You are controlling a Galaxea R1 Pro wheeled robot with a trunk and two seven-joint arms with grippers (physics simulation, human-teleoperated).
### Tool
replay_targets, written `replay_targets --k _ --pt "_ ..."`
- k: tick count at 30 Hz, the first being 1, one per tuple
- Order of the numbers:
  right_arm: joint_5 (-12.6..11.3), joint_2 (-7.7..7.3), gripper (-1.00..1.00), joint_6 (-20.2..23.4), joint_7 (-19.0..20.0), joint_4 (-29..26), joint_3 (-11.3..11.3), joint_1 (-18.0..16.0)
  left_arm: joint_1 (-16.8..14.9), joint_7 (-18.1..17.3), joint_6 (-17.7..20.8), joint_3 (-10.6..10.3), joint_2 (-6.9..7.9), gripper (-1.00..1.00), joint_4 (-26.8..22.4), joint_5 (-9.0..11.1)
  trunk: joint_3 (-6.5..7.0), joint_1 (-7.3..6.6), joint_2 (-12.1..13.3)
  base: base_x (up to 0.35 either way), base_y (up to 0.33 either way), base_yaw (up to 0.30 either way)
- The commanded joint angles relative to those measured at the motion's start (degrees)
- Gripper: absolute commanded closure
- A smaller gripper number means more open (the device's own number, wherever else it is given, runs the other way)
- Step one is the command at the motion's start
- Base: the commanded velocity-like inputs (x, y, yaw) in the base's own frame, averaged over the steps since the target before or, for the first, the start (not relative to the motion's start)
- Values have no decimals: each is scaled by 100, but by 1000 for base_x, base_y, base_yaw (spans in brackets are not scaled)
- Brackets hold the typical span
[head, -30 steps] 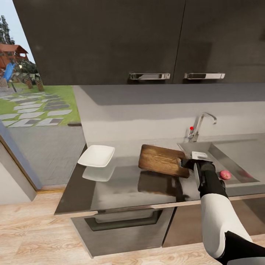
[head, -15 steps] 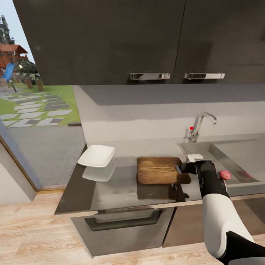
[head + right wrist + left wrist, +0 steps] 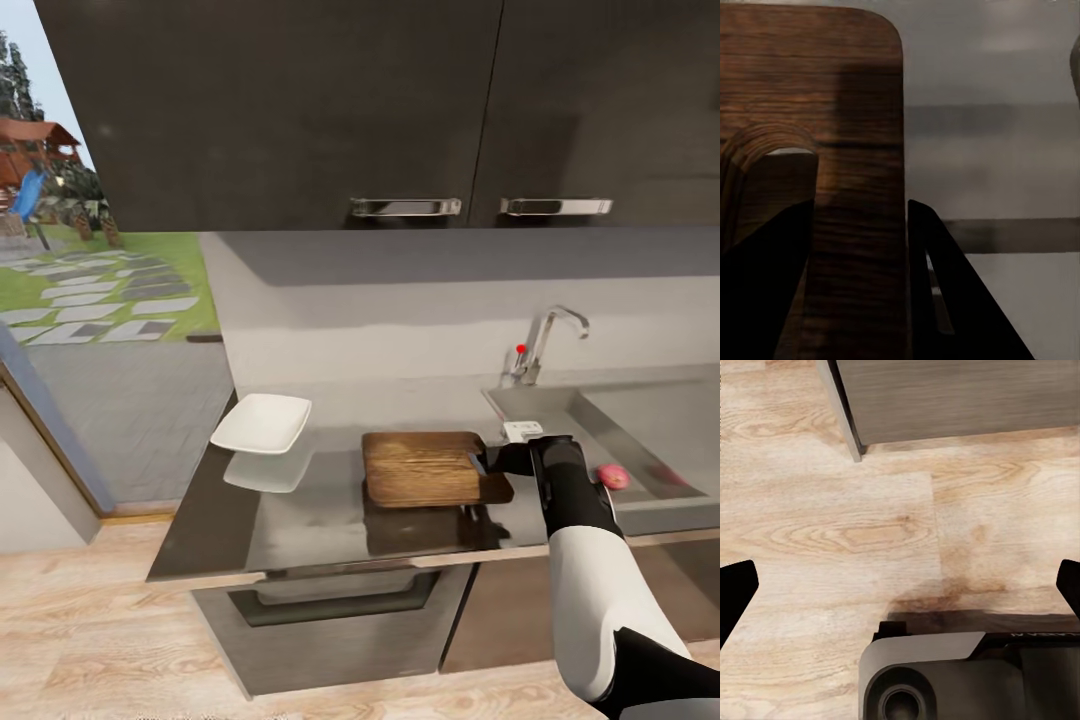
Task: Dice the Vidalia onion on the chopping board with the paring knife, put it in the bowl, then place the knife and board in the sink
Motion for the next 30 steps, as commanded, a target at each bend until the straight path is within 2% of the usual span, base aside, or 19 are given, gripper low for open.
replay_targets --k 1,13,20,25,28,30 --pt "50 9 100 21 60 -9 -25 -6 0 0 -11 1 0 -100 -5 -1 -7 1 -6 0 -104 191" --pt "53 11 100 63 55 -9 -27 -6 0 0 -11 2 7 -100 -10 -1 -11 1 -6 0 -106 267" --pt "171 28 100 64 54 -9 -30 -6 0 0 -11 1 15 -100 -13 -1 -25 1 -6 0 -31 274" --pt "196 -9 100 64 28 -6 -73 -6 0 0 -11 1 17 -100 -11 -1 -29 1 -6 0 -3 81" --pt "211 -121 100 68 -12 -2 -100 -6 0 0 -11 1 17 -100 -7 -1 -30 1 -6 0 -1 18" --pt "212 -275 100 80 -30 1 -112 -6 0 0 -11 1 17 -100 -6 -1 -30 1 -6 0 0 7"
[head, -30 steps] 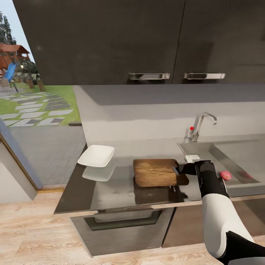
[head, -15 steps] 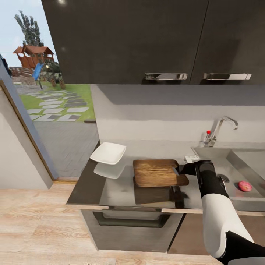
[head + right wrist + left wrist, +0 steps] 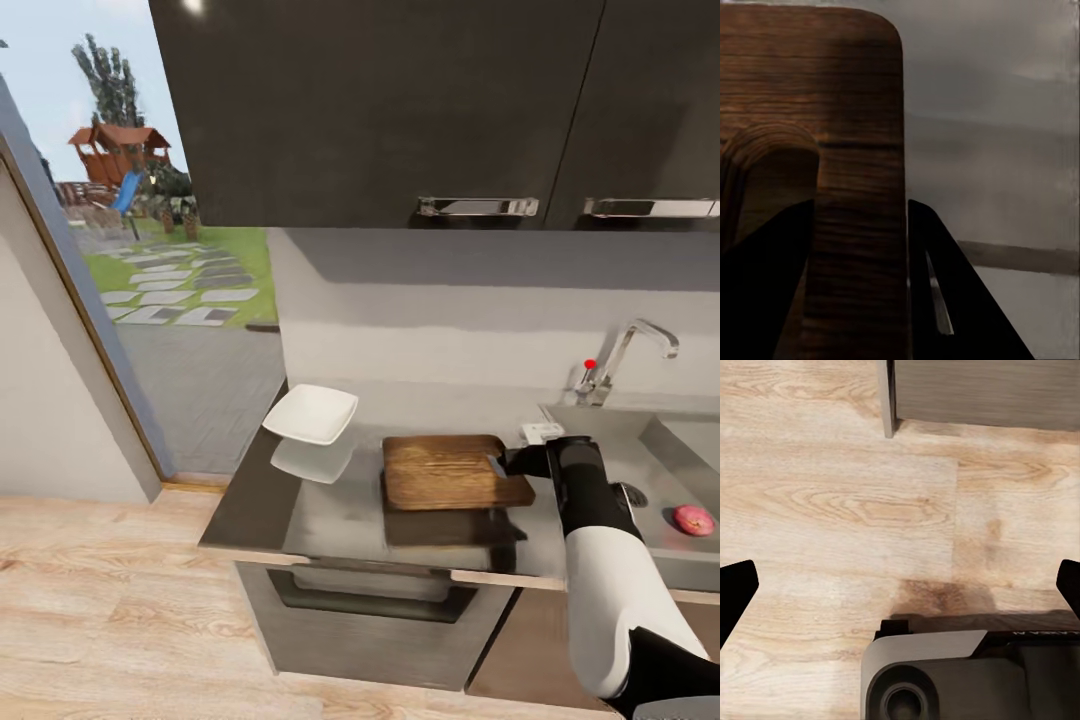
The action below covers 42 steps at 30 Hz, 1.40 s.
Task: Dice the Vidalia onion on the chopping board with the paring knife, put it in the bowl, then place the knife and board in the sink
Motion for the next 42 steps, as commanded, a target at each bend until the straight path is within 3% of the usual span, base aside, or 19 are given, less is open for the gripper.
replay_targets --k 1,4,10,12,26,34,42 --pt "-8 -29 100 35 58 -3 -12 -4 -1 0 -11 1 0 -100 -3 -1 -7 1 -6 0 0 4" --pt "-10 -120 100 41 50 32 -49 -4 -1 0 -11 1 0 -100 -3 -1 -7 1 -6 0 0 2" --pt "-11 -281 100 36 42 209 -522 -4 -1 0 -11 1 -7 -100 -3 -1 -7 1 -6 0 0 0" --pt "-9 -293 100 35 45 230 -579 -4 -1 0 -11 1 -8 -100 -4 -1 -7 1 -6 0 0 0" --pt "-4 -316 100 4 25 566 -662 13 -1 0 -11 1 -26 -100 6 -1 -7 1 -6 0 0 0" --pt "-6 -309 100 -23 -562 574 -663 13 -1 0 -11 -7 -26 -100 6 -1 -7 1 -6 0 0 0" --pt "-10 -316 100 -27 -705 567 -678 13 -1 0 -11 -8 -26 -100 14 -1 -7 1 -6 0 0 0"
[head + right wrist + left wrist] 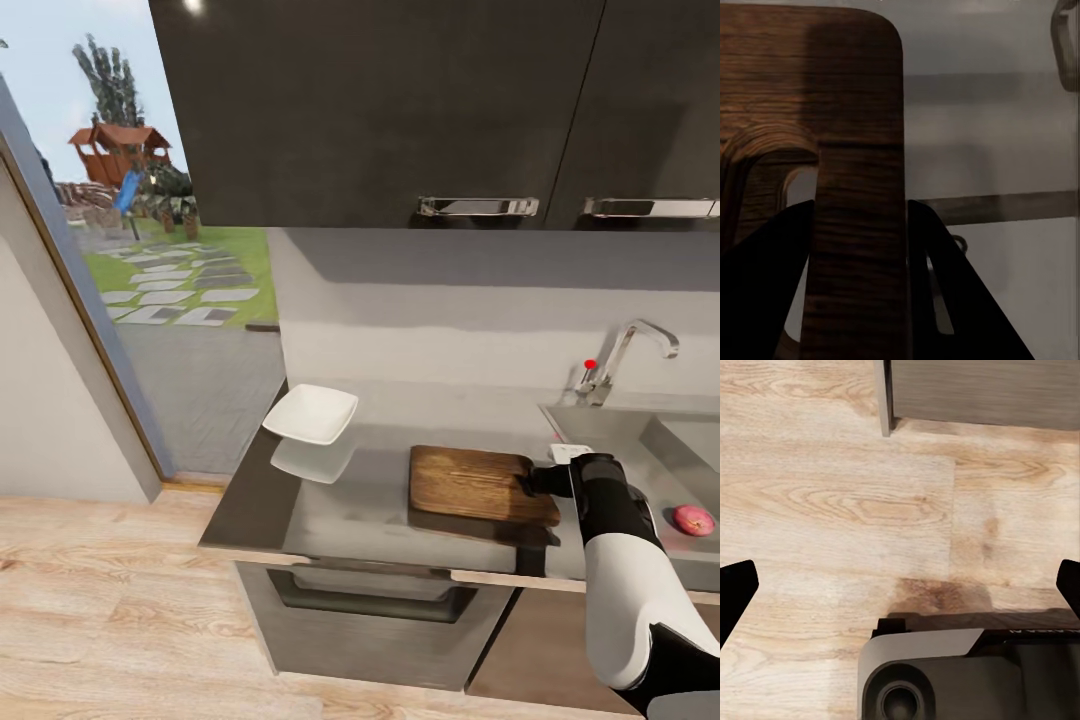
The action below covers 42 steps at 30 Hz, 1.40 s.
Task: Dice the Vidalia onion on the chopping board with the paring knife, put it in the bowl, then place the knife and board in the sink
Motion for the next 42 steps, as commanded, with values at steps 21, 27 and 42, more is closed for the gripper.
replay_targets --k 21,27,42 --pt "147 -4 100 -62 49 -6 -17 -5 0 0 -11 2 0 -100 -3 -1 -7 1 -6 0 0 0" --pt "156 -8 100 -344 46 -1 -18 -5 0 0 -11 5 0 -100 -3 -1 -7 1 -6 0 0 0" --pt "148 4 100 -397 21 -7 -93 -5 0 0 -11 9 9 -100 -17 -1 -7 1 -6 0 0 -1"
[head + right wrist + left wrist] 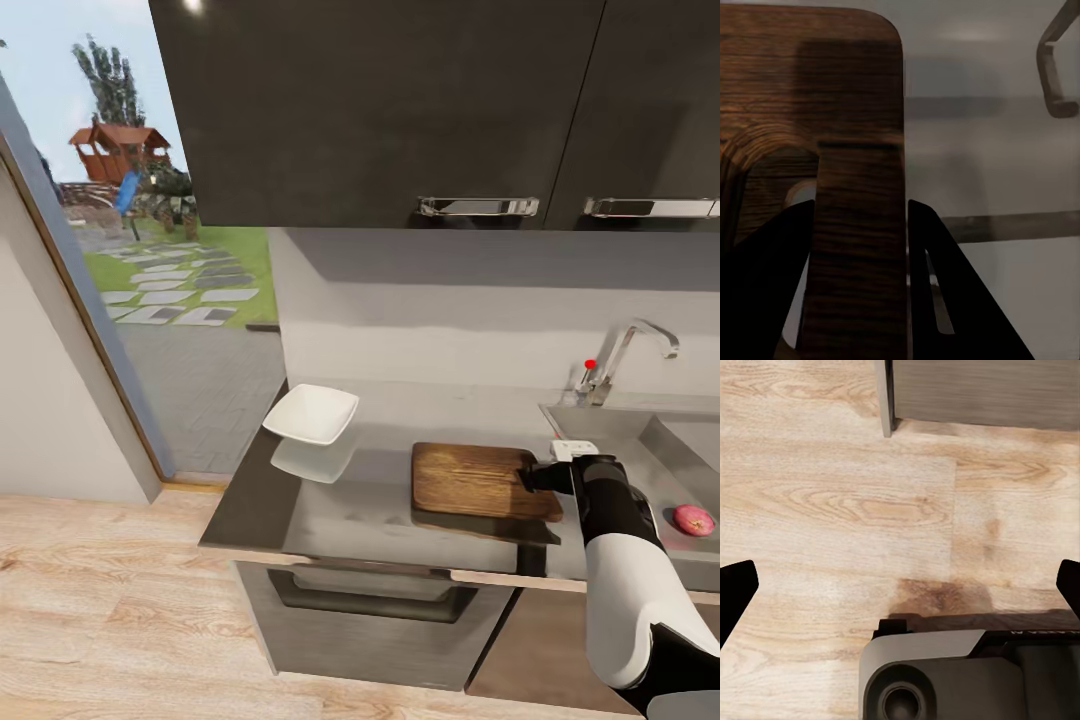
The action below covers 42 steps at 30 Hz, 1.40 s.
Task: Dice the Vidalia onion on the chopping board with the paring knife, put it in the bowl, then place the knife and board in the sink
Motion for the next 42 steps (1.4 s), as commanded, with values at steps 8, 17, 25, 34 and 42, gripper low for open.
replay_targets --k 8,17,25,34,42 --pt "54 8 100 4 71 -1 -20 -6 0 0 -11 1 0 -100 -8 -1 11 1 -6 0 0 -206" --pt "53 9 100 -1 73 -1 -18 -6 0 0 -11 1 0 -100 -1 -1 44 1 -6 0 0 -279" --pt "24 42 100 -330 104 122 -12 -6 0 0 -11 1 0 -100 -1 -1 60 1 -6 0 0 -126" --pt "19 54 100 -840 126 487 -2 -6 0 0 -11 -1 -8 -100 8 -1 61 1 -6 0 0 -7" --pt "18 107 100 -862 134 508 15 -6 0 0 -11 0 -7 -100 10 -1 61 1 -6 0 0 0"
